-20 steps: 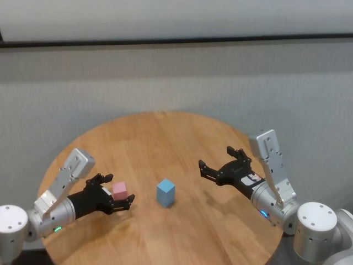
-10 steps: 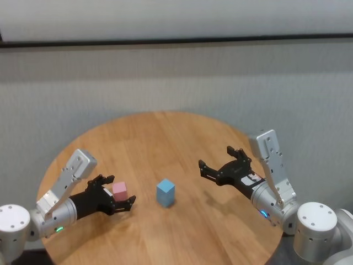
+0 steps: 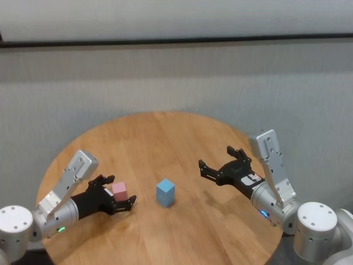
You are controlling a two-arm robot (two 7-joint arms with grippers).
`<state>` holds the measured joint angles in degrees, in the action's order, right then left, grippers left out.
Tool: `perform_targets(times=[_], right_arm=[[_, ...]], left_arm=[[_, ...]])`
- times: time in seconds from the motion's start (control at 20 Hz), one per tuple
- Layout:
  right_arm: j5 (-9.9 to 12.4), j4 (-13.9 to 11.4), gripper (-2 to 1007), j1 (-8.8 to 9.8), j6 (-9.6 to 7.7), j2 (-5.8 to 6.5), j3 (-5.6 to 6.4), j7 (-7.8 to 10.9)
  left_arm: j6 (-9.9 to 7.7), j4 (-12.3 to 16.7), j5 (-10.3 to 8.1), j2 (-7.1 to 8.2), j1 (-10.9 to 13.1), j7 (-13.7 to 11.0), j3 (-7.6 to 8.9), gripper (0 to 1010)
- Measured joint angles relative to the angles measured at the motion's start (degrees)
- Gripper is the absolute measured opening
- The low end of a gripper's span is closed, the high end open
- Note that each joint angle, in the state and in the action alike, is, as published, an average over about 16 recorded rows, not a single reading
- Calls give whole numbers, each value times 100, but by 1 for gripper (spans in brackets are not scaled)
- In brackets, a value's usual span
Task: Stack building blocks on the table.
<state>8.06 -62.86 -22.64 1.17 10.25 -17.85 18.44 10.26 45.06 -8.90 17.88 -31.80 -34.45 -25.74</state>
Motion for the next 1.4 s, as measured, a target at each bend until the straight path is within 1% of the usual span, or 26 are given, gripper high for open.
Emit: perform_targets(times=[0.35, 0.6, 0.8, 1.15, 1.4], right_arm=[[0, 0, 1001, 0, 0, 0, 0, 0], [0, 0, 1001, 0, 0, 0, 0, 0], [0, 0, 1001, 0, 0, 0, 0, 0], [0, 0, 1001, 0, 0, 0, 0, 0], [0, 0, 1001, 0, 0, 0, 0, 0]], left_arm=[[10, -66, 14, -33, -20, 7, 22, 993], [-16, -69, 32, -37, -23, 14, 27, 941], [-38, -63, 60, -36, -23, 35, 24, 858], [-64, -38, 118, -28, -15, 70, 16, 668], [-111, 83, 131, 10, 28, 94, 33, 576]])
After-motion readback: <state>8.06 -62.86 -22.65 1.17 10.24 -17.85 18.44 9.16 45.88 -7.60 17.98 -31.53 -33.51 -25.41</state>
